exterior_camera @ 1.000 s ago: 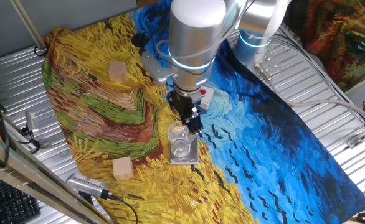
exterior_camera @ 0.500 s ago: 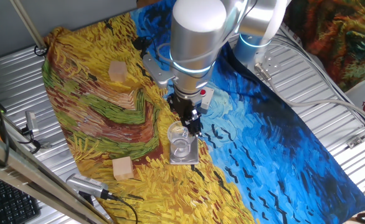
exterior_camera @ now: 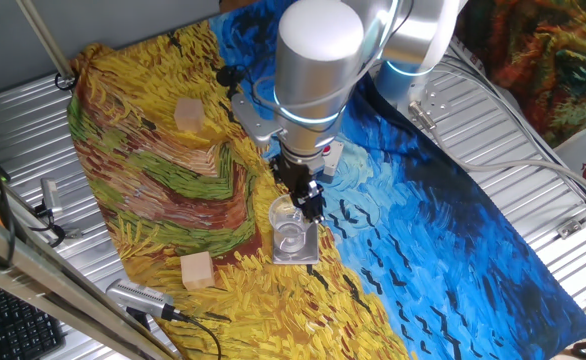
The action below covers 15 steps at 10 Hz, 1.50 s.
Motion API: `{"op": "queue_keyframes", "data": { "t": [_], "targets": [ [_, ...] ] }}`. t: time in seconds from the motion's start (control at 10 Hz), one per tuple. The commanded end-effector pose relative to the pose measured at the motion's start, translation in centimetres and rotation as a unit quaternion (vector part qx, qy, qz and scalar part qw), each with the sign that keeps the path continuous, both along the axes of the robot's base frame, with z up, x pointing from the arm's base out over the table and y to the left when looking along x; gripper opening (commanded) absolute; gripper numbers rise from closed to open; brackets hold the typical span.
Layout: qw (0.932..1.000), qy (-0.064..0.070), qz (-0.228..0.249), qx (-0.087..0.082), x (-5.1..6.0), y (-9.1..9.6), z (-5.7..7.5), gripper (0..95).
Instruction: Pick up the cup
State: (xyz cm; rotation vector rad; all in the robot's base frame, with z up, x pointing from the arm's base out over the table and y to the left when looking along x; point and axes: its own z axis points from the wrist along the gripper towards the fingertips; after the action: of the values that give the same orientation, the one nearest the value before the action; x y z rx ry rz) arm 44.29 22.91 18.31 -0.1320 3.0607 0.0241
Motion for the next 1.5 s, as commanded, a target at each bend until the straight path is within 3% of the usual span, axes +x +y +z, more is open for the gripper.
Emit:
{"op": "queue_keyframes", "data": {
  "t": [0.1,1.5],
  "targets": [
    [1.0000,-0.002,0.000,-0.002,0.1,0.0,-0.3,95.0],
    [1.0000,-0.007,-0.001,-0.002,0.0,0.2,-2.1,95.0]
  ]
}}
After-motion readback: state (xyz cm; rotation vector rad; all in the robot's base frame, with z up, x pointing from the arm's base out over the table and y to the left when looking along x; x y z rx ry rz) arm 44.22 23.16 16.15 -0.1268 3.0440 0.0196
